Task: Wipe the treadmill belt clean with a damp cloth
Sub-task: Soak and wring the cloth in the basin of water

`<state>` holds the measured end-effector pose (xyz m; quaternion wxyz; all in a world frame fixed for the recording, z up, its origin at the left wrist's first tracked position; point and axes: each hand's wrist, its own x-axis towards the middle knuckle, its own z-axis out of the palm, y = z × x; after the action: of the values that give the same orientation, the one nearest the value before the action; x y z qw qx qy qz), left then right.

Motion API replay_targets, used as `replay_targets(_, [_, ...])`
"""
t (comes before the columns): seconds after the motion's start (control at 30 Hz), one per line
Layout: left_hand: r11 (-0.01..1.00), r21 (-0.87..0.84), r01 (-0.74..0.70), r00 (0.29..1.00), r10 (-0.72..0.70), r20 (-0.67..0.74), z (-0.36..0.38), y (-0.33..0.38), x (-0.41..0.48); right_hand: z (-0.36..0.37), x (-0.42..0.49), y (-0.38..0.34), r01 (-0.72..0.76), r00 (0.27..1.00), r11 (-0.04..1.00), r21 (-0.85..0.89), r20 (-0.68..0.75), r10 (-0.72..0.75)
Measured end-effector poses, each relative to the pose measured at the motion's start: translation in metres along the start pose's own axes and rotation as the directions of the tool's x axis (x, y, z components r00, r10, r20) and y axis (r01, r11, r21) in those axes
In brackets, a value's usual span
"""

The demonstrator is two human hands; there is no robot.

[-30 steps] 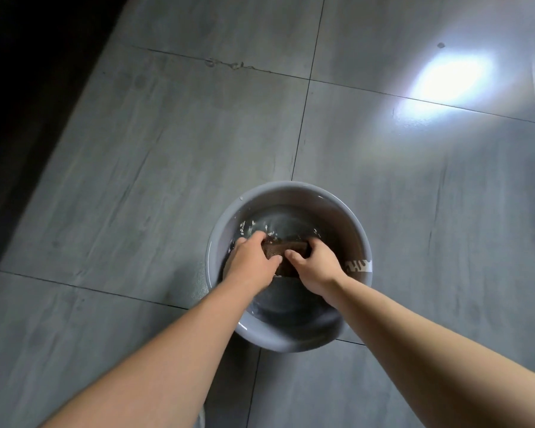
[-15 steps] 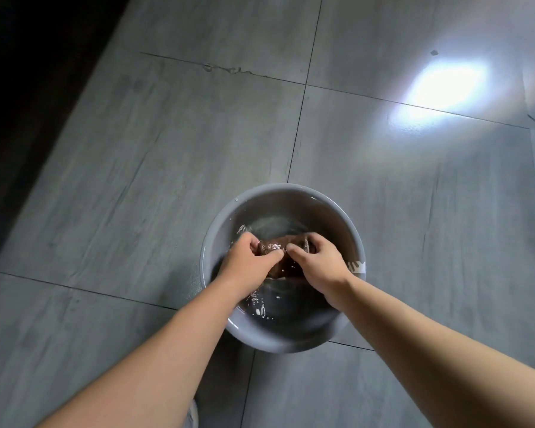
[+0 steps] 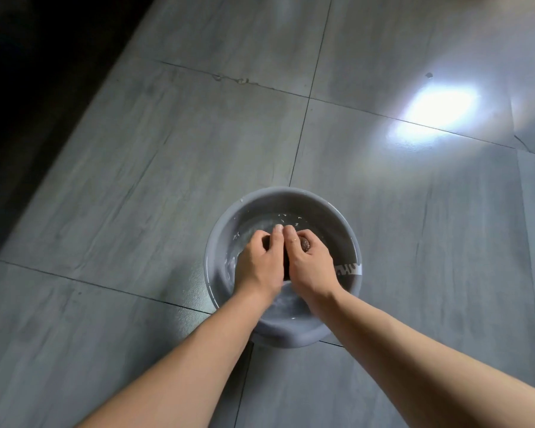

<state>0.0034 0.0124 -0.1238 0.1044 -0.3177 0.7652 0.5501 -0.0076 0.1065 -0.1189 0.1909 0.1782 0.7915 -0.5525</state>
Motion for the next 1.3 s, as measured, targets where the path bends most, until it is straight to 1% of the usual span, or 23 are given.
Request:
replay_targets(0.13, [0.992, 0.124, 0.010, 1.000, -0.012, 0.019, 0.000, -0.002, 0.004, 0.004, 0.005, 0.003, 0.014, 1.000, 0.999, -0.038, 0.000, -0.014])
replay_targets(0.27, [0.981, 0.192, -0.011, 1.000, 0.008, 0.018, 0.001, -0.003, 0.012, 0.007, 0.010, 0.002, 0.037, 0.999, 0.998, -0.044, 0.007, -0.037])
replay_targets(0.5, [0.972, 0.232, -0.028, 0.999, 0.019, 0.040, 0.001, -0.004, 0.014, 0.009, 0.011, 0.005, 0.045, 0.999, 0.995, -0.088, 0.013, -0.044])
replay_targets(0.57, [0.975, 0.220, -0.032, 0.999, 0.023, 0.043, 0.002, -0.003, 0.012, 0.009, 0.011, 0.007, 0.046, 0.999, 0.996, -0.077, 0.003, -0.046])
replay_targets(0.67, [0.977, 0.212, -0.021, 0.999, 0.013, 0.038, 0.002, -0.001, 0.010, 0.008, 0.011, 0.007, 0.036, 0.999, 0.998, -0.060, 0.032, -0.034])
replay_targets(0.73, [0.987, 0.160, -0.015, 0.999, 0.008, 0.045, -0.001, 0.002, 0.010, 0.002, 0.012, 0.004, 0.025, 0.998, 0.998, -0.063, 0.050, -0.022])
replay_targets(0.77, [0.992, 0.123, -0.026, 0.998, 0.020, 0.055, -0.003, 0.002, 0.010, -0.002, 0.014, 0.003, 0.004, 0.998, 0.999, -0.041, 0.069, -0.001])
replay_targets(0.87, [0.995, 0.024, -0.097, 0.990, 0.094, 0.104, -0.005, 0.000, 0.006, -0.016, 0.015, -0.005, -0.127, 0.972, 0.989, 0.074, 0.210, 0.109])
replay_targets(0.93, [0.992, -0.056, -0.113, 0.986, 0.119, 0.113, -0.003, -0.002, -0.001, -0.018, 0.014, -0.006, -0.114, 0.966, 0.992, 0.062, 0.240, 0.096])
replay_targets(1.0, [0.988, -0.072, -0.133, 0.987, 0.139, 0.076, 0.000, -0.001, -0.008, -0.013, 0.012, -0.005, -0.063, 0.980, 0.996, 0.069, 0.195, 0.049])
replay_targets(1.07, [0.987, -0.026, -0.158, 0.987, 0.159, 0.028, 0.002, 0.006, -0.013, -0.007, 0.011, -0.004, -0.034, 0.990, 0.995, 0.095, 0.136, 0.021])
replay_targets(1.13, [0.985, 0.036, -0.170, 0.985, 0.170, -0.008, 0.000, 0.013, -0.013, -0.001, 0.010, -0.004, -0.019, 0.992, 0.993, 0.115, 0.122, 0.004])
replay_targets(1.2, [0.981, 0.095, -0.168, 0.985, 0.169, -0.010, -0.002, 0.015, -0.011, 0.003, 0.011, -0.004, -0.013, 0.991, 0.992, 0.125, 0.131, -0.003])
replay_targets(1.3, [0.984, 0.139, -0.113, 0.994, 0.112, 0.018, -0.003, 0.013, -0.007, 0.005, 0.013, -0.002, 0.002, 0.992, 0.996, 0.086, 0.123, -0.012])
